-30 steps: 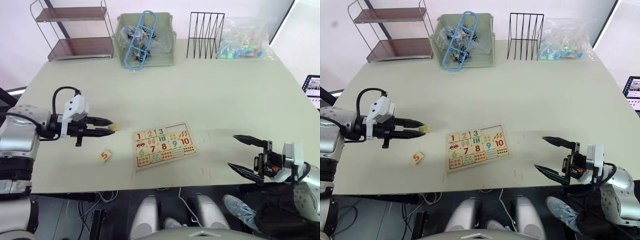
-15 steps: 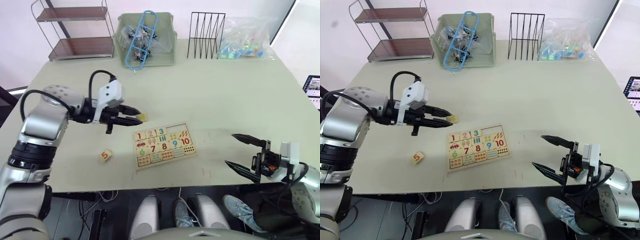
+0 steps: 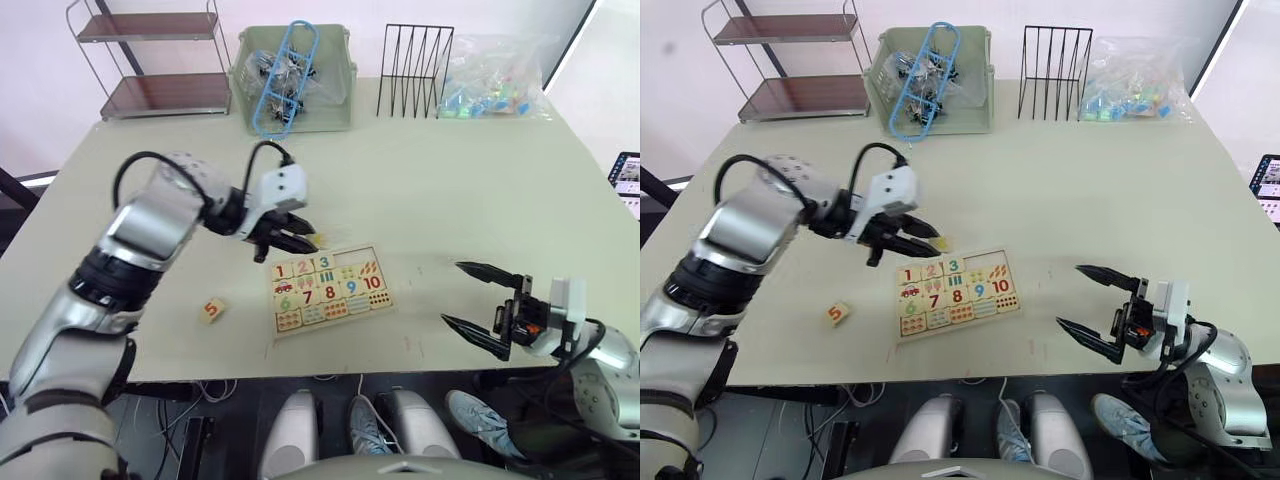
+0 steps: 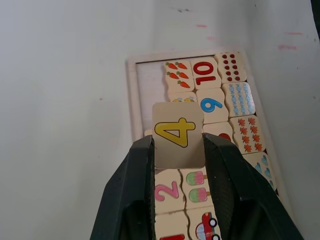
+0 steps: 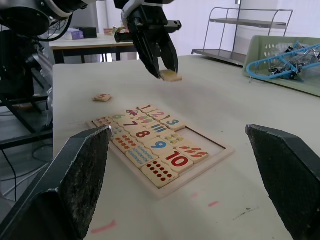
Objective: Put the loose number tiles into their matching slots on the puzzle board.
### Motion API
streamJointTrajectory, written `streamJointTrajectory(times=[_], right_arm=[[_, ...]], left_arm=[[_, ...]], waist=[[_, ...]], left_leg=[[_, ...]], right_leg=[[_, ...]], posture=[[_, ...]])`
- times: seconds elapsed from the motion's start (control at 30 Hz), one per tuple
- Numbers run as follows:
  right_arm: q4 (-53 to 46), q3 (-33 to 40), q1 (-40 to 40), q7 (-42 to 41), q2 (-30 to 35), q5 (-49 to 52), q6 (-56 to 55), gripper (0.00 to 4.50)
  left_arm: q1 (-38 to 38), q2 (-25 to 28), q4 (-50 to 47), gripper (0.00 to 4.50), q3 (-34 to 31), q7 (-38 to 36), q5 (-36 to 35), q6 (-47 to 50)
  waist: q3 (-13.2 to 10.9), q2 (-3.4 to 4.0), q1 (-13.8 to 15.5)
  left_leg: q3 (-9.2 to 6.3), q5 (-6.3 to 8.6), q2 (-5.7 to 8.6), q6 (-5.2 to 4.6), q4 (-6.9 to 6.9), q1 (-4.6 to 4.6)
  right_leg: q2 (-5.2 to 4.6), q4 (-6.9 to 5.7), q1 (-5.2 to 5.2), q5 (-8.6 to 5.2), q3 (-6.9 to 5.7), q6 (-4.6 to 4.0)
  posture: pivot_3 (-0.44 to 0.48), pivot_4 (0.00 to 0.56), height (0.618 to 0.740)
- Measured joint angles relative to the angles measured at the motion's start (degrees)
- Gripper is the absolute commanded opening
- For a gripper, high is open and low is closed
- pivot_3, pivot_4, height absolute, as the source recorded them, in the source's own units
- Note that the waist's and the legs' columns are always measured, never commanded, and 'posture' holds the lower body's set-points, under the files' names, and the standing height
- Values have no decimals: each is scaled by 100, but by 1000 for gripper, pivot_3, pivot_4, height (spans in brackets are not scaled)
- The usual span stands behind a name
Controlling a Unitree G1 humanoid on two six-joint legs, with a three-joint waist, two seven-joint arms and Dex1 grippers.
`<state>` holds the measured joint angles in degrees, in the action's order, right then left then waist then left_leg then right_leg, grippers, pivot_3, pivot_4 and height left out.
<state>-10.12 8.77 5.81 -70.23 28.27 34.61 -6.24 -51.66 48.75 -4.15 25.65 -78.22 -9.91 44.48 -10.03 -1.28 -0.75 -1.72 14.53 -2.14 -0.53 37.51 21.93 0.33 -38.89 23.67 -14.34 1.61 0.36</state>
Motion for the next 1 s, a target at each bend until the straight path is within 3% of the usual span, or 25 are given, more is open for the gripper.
streamJointTrajectory(times=[0.33,1.0], right_arm=[[11,-83,-39,87,-61,-59,-72,4500],[-2,-101,89,303,-119,-78,-154,4500]], left_arm=[[-699,-673,505,922,881,130,551,655],[-925,-1343,1171,922,1493,463,1100,1023]], waist=[[-1,2,-23],[-1,3,-23]], left_leg=[[-26,-1,-10,-1,0,10],[-23,-1,-9,-1,0,14]], right_leg=[[83,-7,-1,-7,140,9],[83,-9,-1,-13,163,20]], posture=[[0,150,740],[0,150,740]])
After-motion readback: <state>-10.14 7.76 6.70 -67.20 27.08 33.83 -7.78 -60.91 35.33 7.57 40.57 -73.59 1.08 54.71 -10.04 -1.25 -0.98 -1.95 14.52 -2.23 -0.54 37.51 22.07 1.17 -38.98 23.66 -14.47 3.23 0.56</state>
